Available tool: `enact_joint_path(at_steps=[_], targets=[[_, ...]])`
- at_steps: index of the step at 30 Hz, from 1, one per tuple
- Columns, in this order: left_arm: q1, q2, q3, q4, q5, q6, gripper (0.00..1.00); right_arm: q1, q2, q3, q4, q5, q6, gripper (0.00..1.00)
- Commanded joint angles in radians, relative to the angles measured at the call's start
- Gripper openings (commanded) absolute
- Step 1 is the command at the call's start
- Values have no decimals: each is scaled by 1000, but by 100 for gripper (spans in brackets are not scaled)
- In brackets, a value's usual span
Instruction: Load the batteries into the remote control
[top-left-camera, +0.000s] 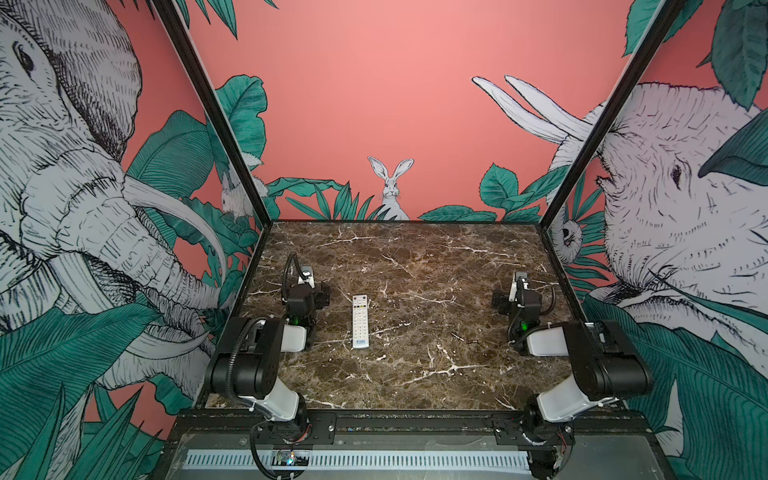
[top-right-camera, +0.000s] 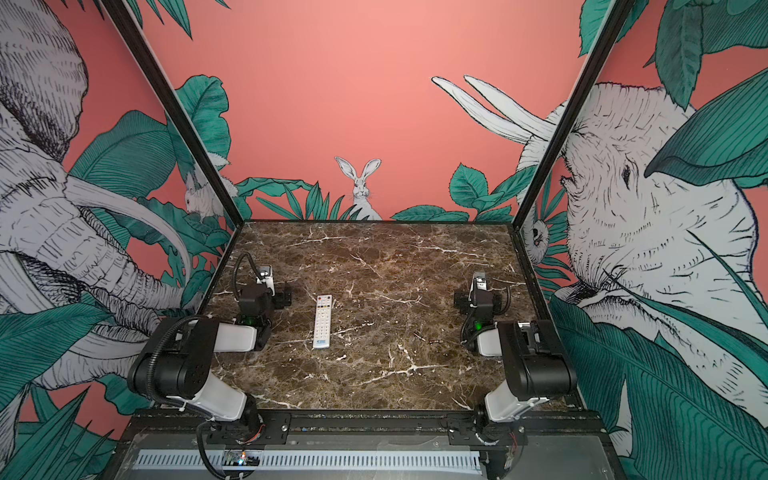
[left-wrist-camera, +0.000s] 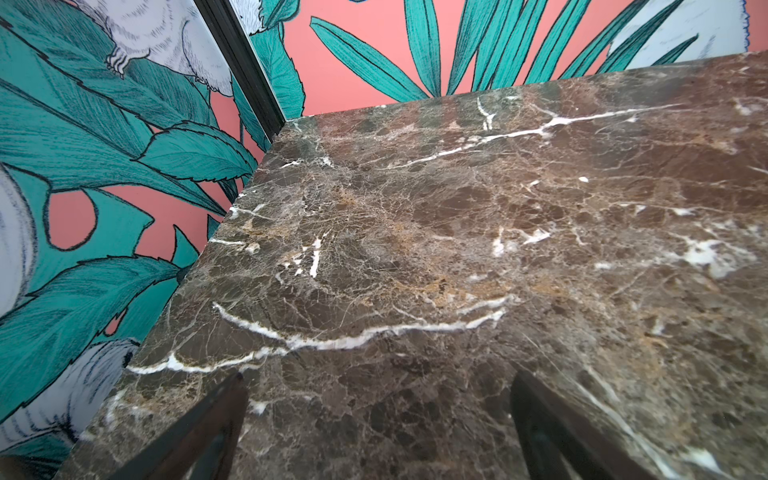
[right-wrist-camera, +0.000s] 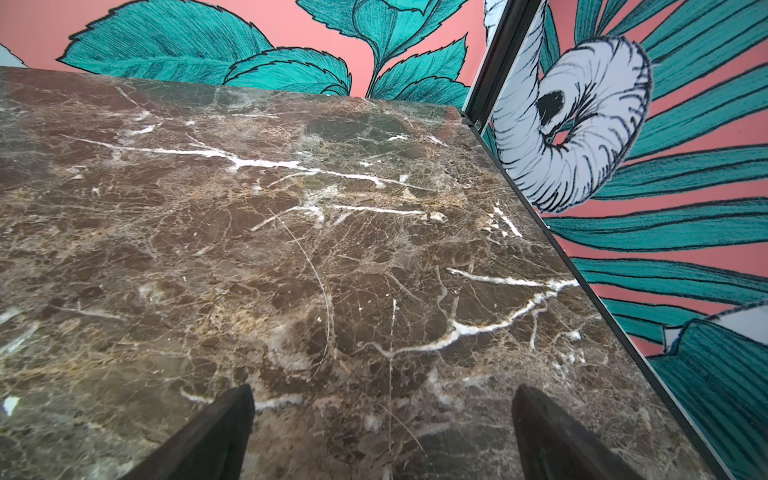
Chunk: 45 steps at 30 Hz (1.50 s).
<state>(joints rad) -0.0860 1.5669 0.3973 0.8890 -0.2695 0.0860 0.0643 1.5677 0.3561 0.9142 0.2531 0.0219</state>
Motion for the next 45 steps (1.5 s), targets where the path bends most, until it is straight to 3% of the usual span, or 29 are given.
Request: enact_joint_path(at_steps=[1, 21, 24, 27, 29, 33, 37, 41, 45], targets=[[5, -17, -8, 18, 7, -9, 100, -3, -16, 21, 25, 2, -5, 99], [5, -17, -10, 20, 7, -9, 99, -3, -21, 0, 63, 32, 4, 99], [5, -27, 5, 13, 0, 1, 100, -3, -82, -8, 33, 55, 12, 99], [2, -78, 58, -127, 3, 13, 100, -2, -195, 43, -168, 73, 9, 99], [-1, -136, 121, -337, -30, -33, 100, 0, -260, 58, -236, 58, 17, 99], [-15, -215, 152, -496, -23, -59, 100, 23, -362, 116, -423, 71, 88, 99], [-101, -336, 174, -664, -37, -62, 100, 46, -406, 212, -647, 31, 157, 99], [-204, -444, 289, -1004, -32, -205, 100, 85, -423, 276, -799, -60, 205, 99], [-255, -445, 424, -1301, 21, -377, 100, 141, -429, 306, -876, -125, 217, 99]])
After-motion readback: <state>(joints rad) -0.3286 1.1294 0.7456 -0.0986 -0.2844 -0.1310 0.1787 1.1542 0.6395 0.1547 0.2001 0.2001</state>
